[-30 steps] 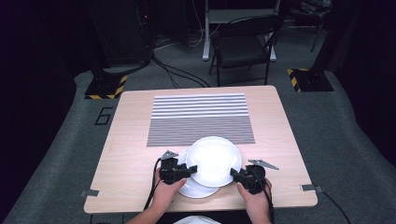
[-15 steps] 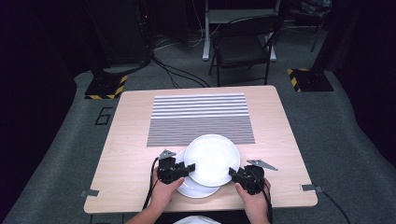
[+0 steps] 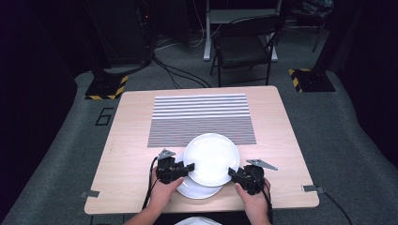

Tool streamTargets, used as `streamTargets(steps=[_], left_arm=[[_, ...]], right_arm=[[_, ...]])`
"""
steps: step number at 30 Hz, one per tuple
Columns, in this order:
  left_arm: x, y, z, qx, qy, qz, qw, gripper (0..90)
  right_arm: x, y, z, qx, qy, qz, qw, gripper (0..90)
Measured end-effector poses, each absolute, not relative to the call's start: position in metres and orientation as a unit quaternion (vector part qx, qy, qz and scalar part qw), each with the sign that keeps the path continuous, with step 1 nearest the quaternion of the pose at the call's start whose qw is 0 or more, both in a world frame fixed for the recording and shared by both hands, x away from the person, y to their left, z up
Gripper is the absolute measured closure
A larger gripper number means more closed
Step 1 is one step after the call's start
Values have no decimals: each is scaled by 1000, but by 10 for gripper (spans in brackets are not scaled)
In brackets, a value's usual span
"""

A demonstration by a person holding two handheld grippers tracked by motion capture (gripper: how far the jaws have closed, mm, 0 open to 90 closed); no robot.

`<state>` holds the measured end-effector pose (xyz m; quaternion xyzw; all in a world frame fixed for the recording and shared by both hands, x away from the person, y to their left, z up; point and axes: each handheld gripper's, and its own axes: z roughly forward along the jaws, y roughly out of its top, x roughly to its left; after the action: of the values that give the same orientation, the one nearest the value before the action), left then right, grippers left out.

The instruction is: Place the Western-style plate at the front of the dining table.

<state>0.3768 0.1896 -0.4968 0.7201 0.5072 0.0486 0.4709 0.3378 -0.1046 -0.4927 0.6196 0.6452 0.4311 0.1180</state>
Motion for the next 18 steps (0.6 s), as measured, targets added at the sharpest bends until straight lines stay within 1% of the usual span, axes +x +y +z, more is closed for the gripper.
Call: streamTargets(steps=[12,18], left_arm=[[381,195,-483,723,498,59,475,551],[384,198,-479,718,504,59,476,550]], right_arm=[[343,-102,-480,612,649,435,121,590],[348,-100,-475,605,652,440,121,590]])
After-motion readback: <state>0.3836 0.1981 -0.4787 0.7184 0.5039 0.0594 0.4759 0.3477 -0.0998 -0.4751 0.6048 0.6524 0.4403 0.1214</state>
